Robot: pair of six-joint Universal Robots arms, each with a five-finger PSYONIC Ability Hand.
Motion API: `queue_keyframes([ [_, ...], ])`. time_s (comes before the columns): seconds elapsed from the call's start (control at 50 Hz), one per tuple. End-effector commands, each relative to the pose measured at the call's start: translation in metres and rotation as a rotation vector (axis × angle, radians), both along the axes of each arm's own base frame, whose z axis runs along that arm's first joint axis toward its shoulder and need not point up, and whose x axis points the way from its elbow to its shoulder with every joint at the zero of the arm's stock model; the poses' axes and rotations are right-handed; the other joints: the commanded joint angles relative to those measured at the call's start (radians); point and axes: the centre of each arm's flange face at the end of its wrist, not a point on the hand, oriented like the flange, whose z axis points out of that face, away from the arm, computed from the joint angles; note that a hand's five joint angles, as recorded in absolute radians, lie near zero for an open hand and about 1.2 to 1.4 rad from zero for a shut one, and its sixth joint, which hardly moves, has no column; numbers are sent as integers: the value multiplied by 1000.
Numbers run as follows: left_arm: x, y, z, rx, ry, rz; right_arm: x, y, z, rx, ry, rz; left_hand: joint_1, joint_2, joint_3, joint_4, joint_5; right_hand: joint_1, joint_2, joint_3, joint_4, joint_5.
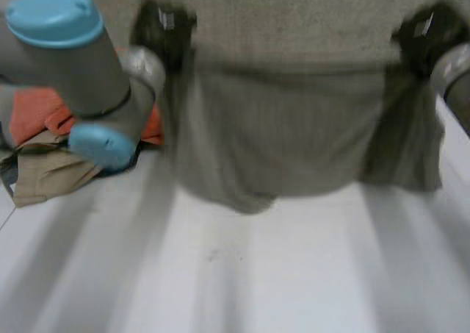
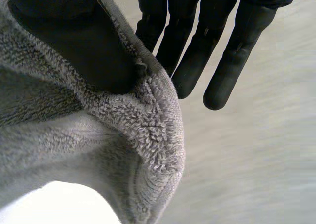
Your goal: Fold the laundry.
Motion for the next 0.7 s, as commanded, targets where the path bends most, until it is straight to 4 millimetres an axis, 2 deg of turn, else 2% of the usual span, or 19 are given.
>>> queue_keyframes([
  [0.02,-5,-6,88,-464,234,17,1,-9,80,-561,-188,26,274,200,205,195,235,298,219,201,201,233],
  [0.08,-5,-8,69,-387,192,19,1,-6,73,-515,-177,30,274,200,205,195,235,298,219,201,201,233],
  [0.1,-4,-10,55,-329,161,22,1,-6,64,-461,-170,32,274,200,205,195,235,298,219,201,201,233],
  [0.16,-2,-9,34,-245,128,18,1,-5,43,-348,-152,38,274,200,205,195,235,298,219,201,201,233],
  [0.18,1,-8,21,-194,112,16,2,-4,26,-268,-136,41,274,200,205,195,235,298,219,201,201,233],
  [0.24,5,-7,0,-121,91,14,3,-2,-2,-151,-116,51,274,200,205,195,235,298,219,201,201,233],
  [0.26,6,-4,-16,-74,73,9,3,-1,-21,-75,-112,59,274,200,205,195,235,298,219,201,201,233],
  [0.32,8,2,-41,-4,40,3,0,0,-46,28,-129,67,274,200,205,195,235,298,219,201,201,233],
  [0.34,9,5,-56,36,18,3,-1,2,-62,91,-152,76,274,200,205,195,235,298,219,201,201,233],
  [0.4,12,10,-78,96,-16,2,-3,2,-87,187,-200,87,274,200,205,195,235,298,219,201,201,233],
  [0.42,13,14,-93,136,-38,1,-6,0,-104,252,-235,86,274,200,205,195,235,298,219,201,201,233],
  [0.5,18,23,-122,216,-81,2,-17,-5,-144,418,-312,57,274,200,205,195,235,298,219,201,201,233],
  [0.54,20,26,-129,237,-92,2,-23,-7,-154,468,-339,41,274,200,205,195,235,298,219,201,201,233],
  [0.6,25,28,-140,270,-108,10,-40,-14,-169,540,-391,0,274,200,205,195,235,176,97,79,79,111],
  [0.62,26,29,-142,275,-111,11,-44,-16,-172,555,-404,-11,274,200,205,195,235,98,18,1,0,33],
  [0.64,27,31,-144,284,-114,11,-52,-19,-176,579,-428,-32,274,200,205,195,235,-211,-291,-308,-308,-276],
  [0.66,27,31,-145,287,-115,11,-56,-20,-178,588,-437,-45,274,200,205,195,235,-334,-413,-431,-431,-399],
  [0.7,28,33,-145,288,-116,11,-64,-21,-180,607,-452,-69,274,200,205,195,235,-370,-450,-467,-467,-435],
])
